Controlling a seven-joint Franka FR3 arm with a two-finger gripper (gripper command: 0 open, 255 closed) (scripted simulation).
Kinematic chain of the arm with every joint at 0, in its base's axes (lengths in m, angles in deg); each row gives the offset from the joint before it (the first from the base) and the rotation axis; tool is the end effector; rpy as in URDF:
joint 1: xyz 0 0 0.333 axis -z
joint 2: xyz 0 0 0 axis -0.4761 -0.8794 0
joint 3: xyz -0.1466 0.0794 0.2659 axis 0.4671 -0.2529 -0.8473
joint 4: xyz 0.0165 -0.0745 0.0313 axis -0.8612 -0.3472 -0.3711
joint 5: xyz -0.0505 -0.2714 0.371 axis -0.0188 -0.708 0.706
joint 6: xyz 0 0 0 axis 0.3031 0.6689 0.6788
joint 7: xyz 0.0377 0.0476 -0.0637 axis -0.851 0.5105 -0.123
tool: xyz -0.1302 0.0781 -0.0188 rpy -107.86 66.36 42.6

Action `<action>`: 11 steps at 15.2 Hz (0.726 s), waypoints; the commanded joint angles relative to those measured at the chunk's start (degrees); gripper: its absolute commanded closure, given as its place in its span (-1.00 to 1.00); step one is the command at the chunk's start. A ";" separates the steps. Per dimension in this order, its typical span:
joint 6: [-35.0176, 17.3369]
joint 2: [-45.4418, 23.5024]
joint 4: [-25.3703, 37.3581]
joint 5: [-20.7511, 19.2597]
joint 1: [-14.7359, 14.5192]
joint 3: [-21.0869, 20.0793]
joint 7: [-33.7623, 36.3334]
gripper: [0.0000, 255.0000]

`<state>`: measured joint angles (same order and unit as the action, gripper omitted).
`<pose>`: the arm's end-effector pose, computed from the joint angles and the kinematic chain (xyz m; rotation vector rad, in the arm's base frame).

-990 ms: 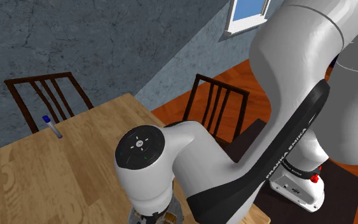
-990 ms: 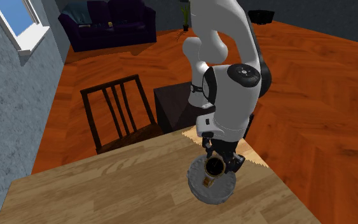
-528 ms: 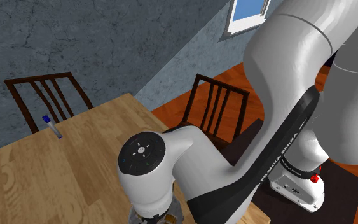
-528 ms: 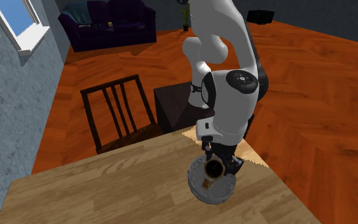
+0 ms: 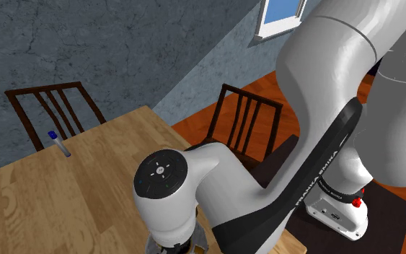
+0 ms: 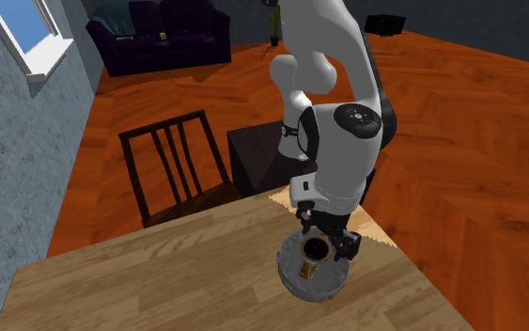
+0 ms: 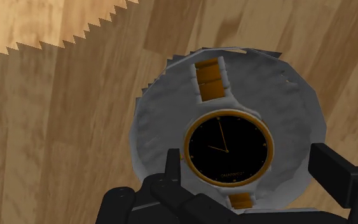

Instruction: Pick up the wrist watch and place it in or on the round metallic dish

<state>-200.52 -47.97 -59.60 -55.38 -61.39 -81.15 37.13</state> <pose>0.2075 0.5702 0.1901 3.0878 0.5706 -0.0046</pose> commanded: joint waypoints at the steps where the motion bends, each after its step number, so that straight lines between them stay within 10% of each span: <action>1: 1.55 1.52 0.37 1.45 0.55 -0.68 -0.98 -1.00; 11: 6.08 5.53 1.84 5.20 1.78 -2.10 -3.54 -1.00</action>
<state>-194.46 -42.46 -57.75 -50.21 -59.62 -83.25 33.61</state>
